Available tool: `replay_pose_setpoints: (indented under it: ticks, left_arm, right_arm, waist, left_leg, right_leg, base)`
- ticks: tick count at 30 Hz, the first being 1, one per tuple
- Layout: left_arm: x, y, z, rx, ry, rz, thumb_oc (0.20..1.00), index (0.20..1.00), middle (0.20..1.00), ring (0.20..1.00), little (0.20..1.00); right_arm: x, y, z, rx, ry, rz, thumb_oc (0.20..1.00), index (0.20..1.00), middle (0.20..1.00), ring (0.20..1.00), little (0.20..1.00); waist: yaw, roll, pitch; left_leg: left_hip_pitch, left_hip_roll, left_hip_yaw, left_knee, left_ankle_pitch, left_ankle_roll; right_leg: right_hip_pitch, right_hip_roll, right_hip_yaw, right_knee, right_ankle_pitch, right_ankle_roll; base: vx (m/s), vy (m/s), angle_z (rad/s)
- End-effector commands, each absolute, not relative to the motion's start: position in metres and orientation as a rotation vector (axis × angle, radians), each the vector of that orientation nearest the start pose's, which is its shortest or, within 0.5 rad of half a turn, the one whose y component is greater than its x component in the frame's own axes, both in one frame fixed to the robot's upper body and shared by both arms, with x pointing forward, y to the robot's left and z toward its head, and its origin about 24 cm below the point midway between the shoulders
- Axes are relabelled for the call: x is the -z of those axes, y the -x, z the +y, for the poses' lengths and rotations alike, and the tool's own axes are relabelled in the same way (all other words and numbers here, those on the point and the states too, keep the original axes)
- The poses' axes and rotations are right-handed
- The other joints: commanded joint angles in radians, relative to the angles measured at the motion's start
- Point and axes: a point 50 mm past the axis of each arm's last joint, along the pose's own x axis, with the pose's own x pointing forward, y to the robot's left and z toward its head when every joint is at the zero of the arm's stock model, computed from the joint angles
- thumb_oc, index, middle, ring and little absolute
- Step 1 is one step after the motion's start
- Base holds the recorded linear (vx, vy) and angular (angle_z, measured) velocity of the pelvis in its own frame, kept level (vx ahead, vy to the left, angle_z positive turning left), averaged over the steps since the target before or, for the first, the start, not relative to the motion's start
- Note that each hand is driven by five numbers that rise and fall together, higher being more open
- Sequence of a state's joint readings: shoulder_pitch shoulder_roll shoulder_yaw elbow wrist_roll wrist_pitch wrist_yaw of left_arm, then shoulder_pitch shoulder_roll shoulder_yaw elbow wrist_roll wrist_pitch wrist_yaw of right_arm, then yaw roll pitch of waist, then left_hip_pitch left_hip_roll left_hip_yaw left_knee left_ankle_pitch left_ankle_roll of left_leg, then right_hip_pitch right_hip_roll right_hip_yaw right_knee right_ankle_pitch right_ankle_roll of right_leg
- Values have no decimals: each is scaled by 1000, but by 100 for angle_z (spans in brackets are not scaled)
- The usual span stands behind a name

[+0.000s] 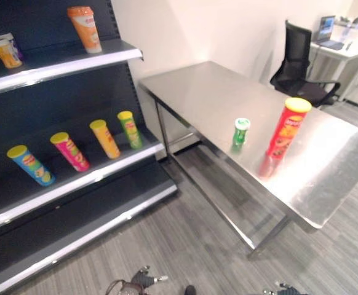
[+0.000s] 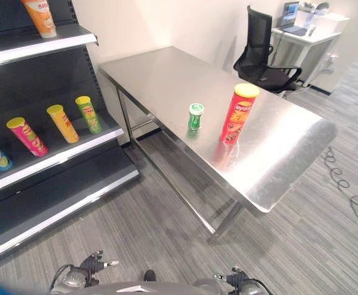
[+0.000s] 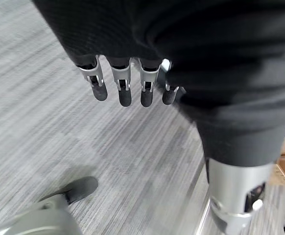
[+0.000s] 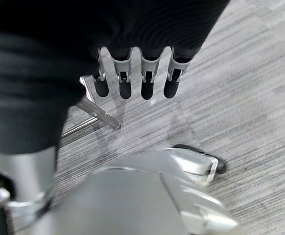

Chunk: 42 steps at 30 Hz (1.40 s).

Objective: Put the goods on the table back onto the shelves and tidy them up.

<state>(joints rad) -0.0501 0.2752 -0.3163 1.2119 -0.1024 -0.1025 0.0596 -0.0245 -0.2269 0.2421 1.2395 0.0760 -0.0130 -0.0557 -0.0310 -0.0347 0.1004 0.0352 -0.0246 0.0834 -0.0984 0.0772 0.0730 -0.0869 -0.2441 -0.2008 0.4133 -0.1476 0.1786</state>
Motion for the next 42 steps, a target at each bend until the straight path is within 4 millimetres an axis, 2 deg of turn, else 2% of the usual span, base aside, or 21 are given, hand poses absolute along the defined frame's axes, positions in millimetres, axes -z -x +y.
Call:
replay_pose_setpoints:
  ticks: [1,2,3,5,8,15,19,24,26,29,31,32,34,35,36,38,39,40,41,42]
  left_arm:
    - [147,-133,233,16,-399,1019,1000,1000,1000,1000,1000]
    - [147,-133,233,16,-403,1020,1000,1000,1000,1000,1000]
    - [147,-132,233,11,-392,1022,1000,1000,1000,1000,1000]
    - [148,-130,233,9,-386,1029,1000,1000,1000,1000,1000]
    - [151,-125,226,32,-378,1041,1000,1000,1000,1000,1000]
    - [154,-119,222,34,-366,1060,1000,1000,1000,1000,1000]
    - [153,-118,225,9,-352,1057,1000,1000,1000,1000,1000]
    - [152,-113,236,-22,-344,1073,1000,1000,1000,1000,1000]
    - [152,-113,237,-23,-346,1074,1000,1000,1000,1000,1000]
    - [150,-112,245,-36,-354,1077,1000,1000,1000,1000,1000]
    - [150,-112,247,-34,-358,1077,1000,1000,1000,1000,1000]
    - [150,-112,247,-34,-358,1077,1000,1000,1000,1000,1000]
    - [150,-113,246,-31,-351,1070,1000,1000,1000,1000,1000]
    - [150,-113,246,-31,-351,1070,1000,1000,1000,1000,1000]
    - [150,-114,242,-18,-347,1063,1000,1000,1000,1000,1000]
    - [151,-115,237,-8,-337,1057,1000,1000,1000,1000,1000]
    - [151,-115,237,-6,-337,1057,1000,1000,1000,1000,1000]
    - [152,-114,234,3,-320,1056,1000,1000,1000,1000,1000]
    - [152,-112,234,4,-312,1058,1000,1000,1000,1000,1000]
    - [152,-111,234,7,-296,1050,1000,1000,1000,1000,1000]
  right_arm:
    - [154,-116,-235,20,397,1146,1000,1000,1000,1000,1000]
    - [154,-116,-236,22,396,1151,1000,1000,1000,1000,1000]
    - [155,-113,-236,22,393,1157,1000,1000,1000,1000,1000]
    - [155,-111,-236,19,394,1161,1000,1000,1000,1000,1000]
    - [153,-112,-241,36,385,1145,1000,1000,1000,1000,1000]
    - [153,-106,-248,92,355,1163,1000,1000,1000,1000,1000]
    - [152,-99,-259,198,279,1165,1000,1000,1000,1000,1000]
    - [144,-82,-293,361,229,1181,1000,1000,1000,1000,1000]
    - [142,-79,-301,389,228,1183,1000,1000,1000,1000,1000]
    - [126,-66,-338,514,244,1175,1000,1000,1000,1000,1000]
    - [112,-66,-362,595,255,1129,1000,1000,1000,1000,1000]
    - [111,-66,-362,596,256,1129,1000,1000,1000,1000,1000]
    - [85,-78,-390,655,301,998,1000,1000,1000,1000,1000]
    - [85,-78,-390,655,301,998,1000,1000,1000,1000,1000]
    - [27,-115,-420,679,398,709,1000,1000,1000,1000,1000]
    - [-18,-139,-434,705,356,476,1000,1000,1000,1000,1000]
    - [-18,-138,-435,707,355,477,1000,1000,1000,1000,1000]
    - [-55,-156,-442,693,335,302,1000,1000,1000,1000,1000]
    - [-78,-167,-441,649,345,208,1000,1000,1000,1000,1000]
    - [-118,-184,-437,578,402,66,1000,1000,1000,1000,1000]
  waist:
    - [-9,-1,30]
    - [-6,-12,27]
    - [-4,-19,20]
    - [-3,-22,10]
    - [-8,-30,-13]
    - [-16,-22,-28]
    - [-27,-16,-31]
    - [-41,-17,-33]
    - [-43,-18,-33]
    - [-52,-26,-31]
    - [-60,-29,-30]
    - [-60,-29,-30]
    - [-71,-31,-28]
    - [-71,-31,-28]
    - [-93,-32,-25]
    - [-104,-32,-24]
    - [-103,-31,-24]
    - [-106,-33,-25]
    - [-107,-33,-25]
    - [-105,-34,-27]
  left_leg:
    - [56,56,-9,11,-114,-84]
    - [56,56,-9,11,-108,-88]
    - [55,57,-13,11,-108,-92]
    - [58,59,-10,11,-110,-97]
    - [65,83,-12,11,-111,-124]
    - [87,107,0,11,-115,-143]
    - [95,110,11,11,-120,-146]
    - [99,110,23,11,-126,-148]
    - [100,110,25,11,-127,-148]
    - [98,109,30,11,-132,-149]
    - [97,110,35,11,-133,-150]
    - [97,110,35,11,-133,-150]
    - [94,109,39,11,-134,-151]
    - [94,109,39,11,-134,-151]
    - [88,108,47,11,-135,-153]
    - [87,107,51,11,-138,-153]
    - [88,107,51,11,-138,-153]
    - [89,107,57,11,-140,-154]
    - [89,107,59,11,-141,-155]
    - [89,107,62,11,-140,-157]
  right_leg:
    - [52,35,-1,-284,150,-5]
    - [76,49,50,-361,153,-3]
    - [91,57,63,-384,149,-5]
    - [109,61,54,-409,151,-8]
    - [172,80,32,-496,162,-18]
    - [201,95,32,-501,137,-27]
    - [205,97,39,-501,133,-27]
    - [205,97,48,-501,135,-24]
    - [205,97,50,-501,136,-23]
    - [203,95,53,-501,141,-17]
    - [200,94,56,-501,145,-14]
    - [200,94,56,-501,145,-14]
    - [193,92,58,-501,148,-10]
    - [193,92,58,-501,148,-10]
    - [180,88,65,-501,154,-4]
    - [175,87,67,-501,155,-3]
    - [175,87,67,-501,155,-3]
    - [174,86,67,-501,156,-1]
    - [174,85,66,-501,157,0]
    - [174,85,63,-501,158,1]
  base:
    - [92,-128,-11]
    - [99,-125,-13]
    - [83,-87,-4]
    - [89,-79,10]
    - [101,-141,4]
    - [50,-55,2]
    - [8,-3,-1]
    - [20,13,-10]
    - [12,11,-4]
    - [7,6,-1]
    - [7,9,-2]
    - [11,20,-4]
    - [5,25,-5]
    - [-11,54,-7]
    - [-9,55,-12]
    - [-8,47,-13]
    - [0,29,-12]
    - [9,25,-8]
    - [16,35,-2]
    - [0,0,0]
